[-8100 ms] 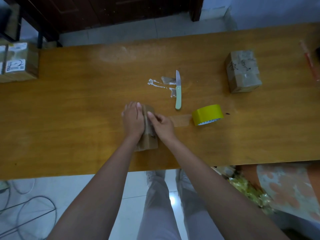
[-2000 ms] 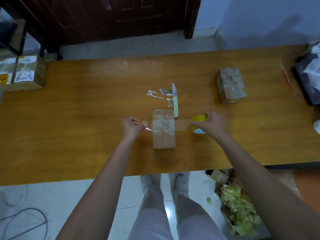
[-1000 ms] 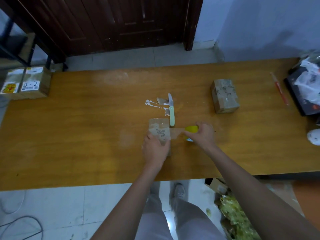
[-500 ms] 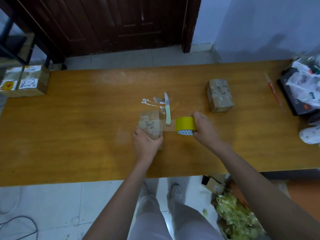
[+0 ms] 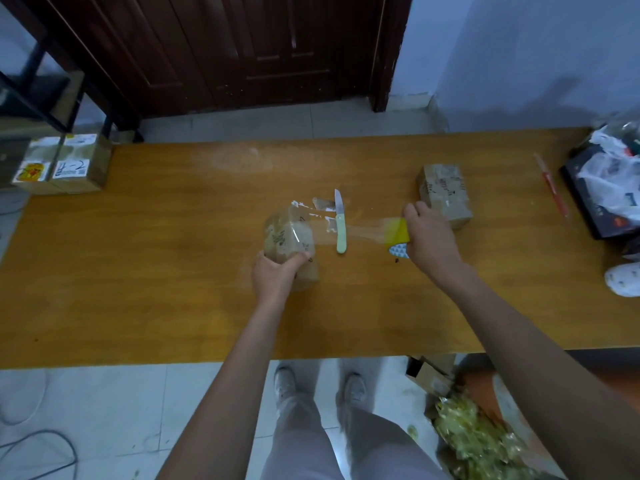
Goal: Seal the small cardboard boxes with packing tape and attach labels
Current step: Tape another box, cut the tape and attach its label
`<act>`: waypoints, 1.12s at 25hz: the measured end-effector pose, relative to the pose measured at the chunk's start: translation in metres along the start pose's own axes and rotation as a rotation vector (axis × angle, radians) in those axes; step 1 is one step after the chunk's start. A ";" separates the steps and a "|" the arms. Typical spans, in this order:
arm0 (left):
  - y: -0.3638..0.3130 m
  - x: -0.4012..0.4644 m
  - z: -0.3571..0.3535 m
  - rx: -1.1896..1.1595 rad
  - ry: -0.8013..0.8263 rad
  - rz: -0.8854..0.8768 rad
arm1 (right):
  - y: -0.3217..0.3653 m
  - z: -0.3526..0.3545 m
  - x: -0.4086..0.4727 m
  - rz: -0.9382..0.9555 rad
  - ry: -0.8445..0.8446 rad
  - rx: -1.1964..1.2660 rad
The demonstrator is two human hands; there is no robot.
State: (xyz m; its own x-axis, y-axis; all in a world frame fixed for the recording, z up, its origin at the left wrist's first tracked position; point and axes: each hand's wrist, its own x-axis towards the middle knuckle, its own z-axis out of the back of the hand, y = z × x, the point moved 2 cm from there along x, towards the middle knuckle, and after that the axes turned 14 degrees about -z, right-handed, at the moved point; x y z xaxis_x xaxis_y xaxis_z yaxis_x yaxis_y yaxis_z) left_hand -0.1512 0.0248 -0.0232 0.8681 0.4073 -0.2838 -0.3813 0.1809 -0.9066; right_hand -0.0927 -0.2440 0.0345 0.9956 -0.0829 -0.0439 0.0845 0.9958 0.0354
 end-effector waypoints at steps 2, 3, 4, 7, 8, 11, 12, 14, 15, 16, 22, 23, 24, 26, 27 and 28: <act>0.000 0.000 0.004 -0.107 0.017 0.035 | 0.002 0.000 -0.001 0.020 0.011 0.040; 0.000 0.001 0.008 -0.135 0.027 0.039 | 0.002 0.000 -0.001 0.022 0.021 0.058; 0.000 0.002 0.012 -0.154 0.042 0.041 | 0.001 -0.001 -0.001 0.024 0.024 0.073; 0.002 0.002 0.019 -0.221 0.104 0.046 | 0.000 0.001 0.001 0.022 0.004 0.097; 0.002 0.001 0.019 -0.236 0.119 0.044 | 0.001 0.001 0.002 0.023 0.001 0.101; 0.002 0.002 0.022 -0.278 0.140 0.039 | 0.004 0.001 0.000 0.027 0.016 0.114; 0.001 0.004 0.022 -0.304 0.149 0.042 | 0.004 0.001 0.000 0.029 0.022 0.122; -0.004 0.003 0.021 -0.360 0.179 0.055 | 0.006 0.000 -0.001 0.030 0.040 0.136; -0.007 0.002 0.020 -0.395 0.202 0.062 | 0.007 -0.001 -0.001 0.028 0.051 0.142; -0.011 0.002 0.018 -0.438 0.229 0.060 | 0.009 -0.001 0.000 0.025 0.060 0.147; -0.032 0.000 0.009 -0.886 0.299 0.100 | 0.020 0.006 0.007 0.041 0.052 0.240; -0.035 -0.003 0.006 -0.972 0.318 0.104 | 0.024 0.009 0.008 0.051 0.044 0.250; -0.038 -0.007 0.003 -1.049 0.337 0.109 | 0.028 0.011 0.009 0.062 0.038 0.256; -0.041 -0.014 -0.003 -1.171 0.368 0.123 | 0.036 0.015 0.010 0.071 0.031 0.251; -0.043 -0.017 -0.005 -1.211 0.378 0.126 | 0.039 0.016 0.010 0.074 0.025 0.219; -0.045 -0.018 -0.006 -1.241 0.390 0.124 | 0.041 0.016 0.009 0.083 0.008 0.154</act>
State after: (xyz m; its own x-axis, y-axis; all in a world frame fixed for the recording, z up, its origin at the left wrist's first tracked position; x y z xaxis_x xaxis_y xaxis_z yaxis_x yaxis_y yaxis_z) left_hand -0.1477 0.0035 0.0205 0.9629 0.0384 -0.2672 -0.1015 -0.8657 -0.4902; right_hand -0.0797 -0.2045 0.0517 0.9991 0.0003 -0.0428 0.0080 0.9813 0.1921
